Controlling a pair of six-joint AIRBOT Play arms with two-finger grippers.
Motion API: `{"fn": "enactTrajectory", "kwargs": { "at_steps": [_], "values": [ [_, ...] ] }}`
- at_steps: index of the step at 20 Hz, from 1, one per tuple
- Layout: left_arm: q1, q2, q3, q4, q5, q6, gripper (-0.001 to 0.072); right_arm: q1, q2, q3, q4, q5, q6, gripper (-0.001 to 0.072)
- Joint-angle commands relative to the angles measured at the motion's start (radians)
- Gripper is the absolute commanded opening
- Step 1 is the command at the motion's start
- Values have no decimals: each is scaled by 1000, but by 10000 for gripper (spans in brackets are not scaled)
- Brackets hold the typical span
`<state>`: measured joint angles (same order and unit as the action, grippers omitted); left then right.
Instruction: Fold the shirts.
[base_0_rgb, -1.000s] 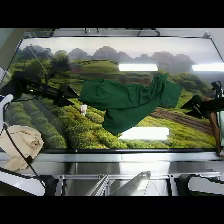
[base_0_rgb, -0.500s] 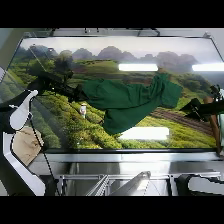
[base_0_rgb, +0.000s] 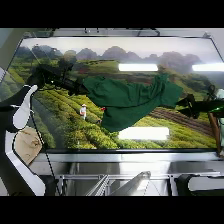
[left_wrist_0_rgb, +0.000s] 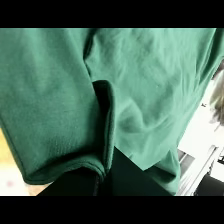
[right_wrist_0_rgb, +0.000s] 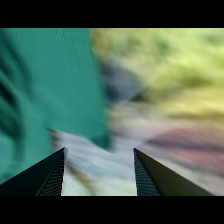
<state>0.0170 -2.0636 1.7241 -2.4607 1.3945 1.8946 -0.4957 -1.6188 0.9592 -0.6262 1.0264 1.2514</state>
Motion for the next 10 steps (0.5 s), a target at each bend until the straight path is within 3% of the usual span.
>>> {"fn": "enactTrajectory", "kwargs": {
  "at_steps": [1, 2, 3, 5, 10],
  "values": [
    [0, 0, 8, 0, 23, 0, 21, 45, -115, 0, 224, -70, -109, 440],
    [0, 0, 8, 0, 23, 0, 21, 60, -132, 1, 290, -71, -155, 322],
    [0, 0, 8, -1, 23, 0, 21, 74, -145, 1, 359, -65, -202, 276],
    [0, 4, 8, -9, 38, 0, 21, 89, -138, 1, 486, -20, -308, 33],
    [36, 208, 9, -106, 61, 53, 21, 21, 81, 9, 792, 180, -527, 16]
  ]
}}
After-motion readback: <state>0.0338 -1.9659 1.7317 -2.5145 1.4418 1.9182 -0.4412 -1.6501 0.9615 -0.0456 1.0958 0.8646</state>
